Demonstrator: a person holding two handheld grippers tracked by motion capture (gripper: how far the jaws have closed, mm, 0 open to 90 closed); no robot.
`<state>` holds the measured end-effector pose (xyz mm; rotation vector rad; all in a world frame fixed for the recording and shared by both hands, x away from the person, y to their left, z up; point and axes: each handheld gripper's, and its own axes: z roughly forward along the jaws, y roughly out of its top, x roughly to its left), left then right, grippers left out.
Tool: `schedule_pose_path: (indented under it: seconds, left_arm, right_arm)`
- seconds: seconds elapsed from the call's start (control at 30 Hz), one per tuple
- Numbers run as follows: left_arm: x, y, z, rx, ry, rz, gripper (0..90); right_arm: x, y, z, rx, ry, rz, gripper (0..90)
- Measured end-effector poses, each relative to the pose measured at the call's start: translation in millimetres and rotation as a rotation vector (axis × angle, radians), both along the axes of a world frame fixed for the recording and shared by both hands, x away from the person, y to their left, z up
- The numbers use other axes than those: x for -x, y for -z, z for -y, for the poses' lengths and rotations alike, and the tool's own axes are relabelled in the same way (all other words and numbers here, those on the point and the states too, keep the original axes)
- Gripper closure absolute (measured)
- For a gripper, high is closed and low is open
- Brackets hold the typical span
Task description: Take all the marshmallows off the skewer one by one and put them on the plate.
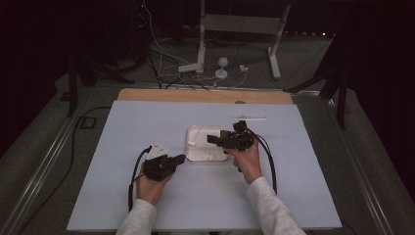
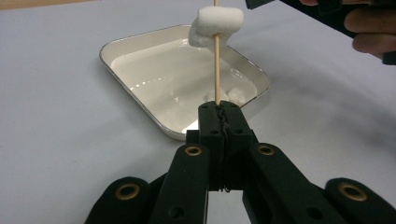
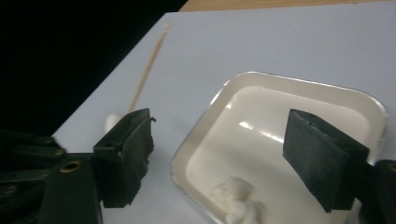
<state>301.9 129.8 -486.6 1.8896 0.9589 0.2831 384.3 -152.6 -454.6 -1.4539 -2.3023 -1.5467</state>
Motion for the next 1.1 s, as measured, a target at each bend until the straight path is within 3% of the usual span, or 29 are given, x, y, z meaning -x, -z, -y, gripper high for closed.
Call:
schedule_pose_path:
  seconds: [0.9,1.1]
  left_arm:
    - [2.2,-4.4,7.4,0.068,0.045,0.011,90.0]
    - [2.5,-4.5,9.0,0.077,0.052,0.011,90.0]
  right_arm:
    - [16.8,7.2,-26.6,-0.113,-0.120,-0.051,26.2]
    - [19.3,7.9,-31.7,-0.123,-0.153,-0.051,32.1]
